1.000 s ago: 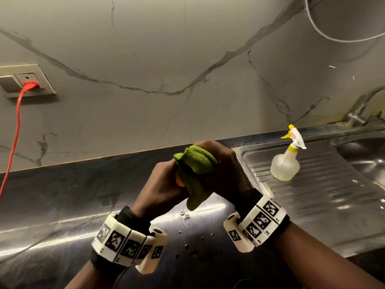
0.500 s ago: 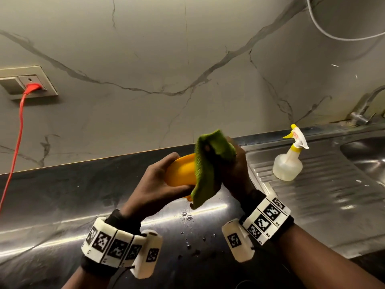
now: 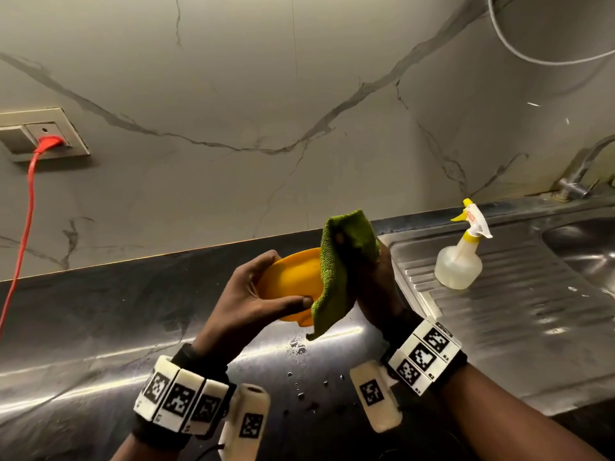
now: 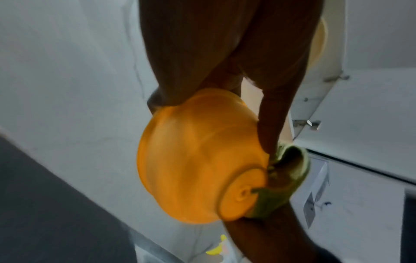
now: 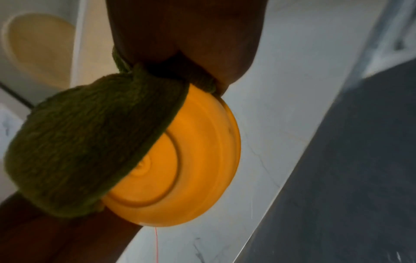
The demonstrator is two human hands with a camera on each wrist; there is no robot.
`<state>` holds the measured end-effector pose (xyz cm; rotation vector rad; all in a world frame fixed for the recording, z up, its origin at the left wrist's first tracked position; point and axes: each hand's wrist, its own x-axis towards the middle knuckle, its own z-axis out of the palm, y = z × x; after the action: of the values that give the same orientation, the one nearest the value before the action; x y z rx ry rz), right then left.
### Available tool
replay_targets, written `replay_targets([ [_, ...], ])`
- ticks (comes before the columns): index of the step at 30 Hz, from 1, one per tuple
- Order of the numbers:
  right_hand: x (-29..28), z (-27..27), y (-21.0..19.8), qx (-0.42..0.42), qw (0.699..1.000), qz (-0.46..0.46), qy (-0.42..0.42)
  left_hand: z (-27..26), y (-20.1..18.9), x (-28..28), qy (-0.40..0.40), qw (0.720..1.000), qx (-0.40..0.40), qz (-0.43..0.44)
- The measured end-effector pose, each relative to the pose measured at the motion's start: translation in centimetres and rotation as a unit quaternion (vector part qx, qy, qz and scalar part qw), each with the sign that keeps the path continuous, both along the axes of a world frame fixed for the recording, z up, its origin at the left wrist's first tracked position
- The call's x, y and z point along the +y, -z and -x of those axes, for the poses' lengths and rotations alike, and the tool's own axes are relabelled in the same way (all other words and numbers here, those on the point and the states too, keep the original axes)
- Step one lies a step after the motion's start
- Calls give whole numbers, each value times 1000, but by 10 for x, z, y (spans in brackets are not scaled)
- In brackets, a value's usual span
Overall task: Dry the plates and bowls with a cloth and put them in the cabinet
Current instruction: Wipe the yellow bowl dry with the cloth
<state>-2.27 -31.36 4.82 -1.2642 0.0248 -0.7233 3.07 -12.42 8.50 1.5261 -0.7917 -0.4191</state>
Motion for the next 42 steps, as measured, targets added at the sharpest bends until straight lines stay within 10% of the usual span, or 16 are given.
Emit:
replay_targets([
  [7,9,0,-12,-55,943,313,100,3,-3,-12,-17,974,-221,-54],
  [16,-4,4,-15,-19,998,-53,3,1,-11,-1,8,997,56,59],
  [27,1,6,-26,-91,922,354,129,9,-12,-19,-1,984,-178,-30],
  [31,3,4,-28,-92,947,281,124,9,-12,-13,3,997,-70,20],
  [36,0,5,-24,8,996,-78,39,-2,-9,-1,2,993,107,48],
  [42,-4,3,-16,-31,988,115,93,1,-16,-5,39,998,0,-52],
])
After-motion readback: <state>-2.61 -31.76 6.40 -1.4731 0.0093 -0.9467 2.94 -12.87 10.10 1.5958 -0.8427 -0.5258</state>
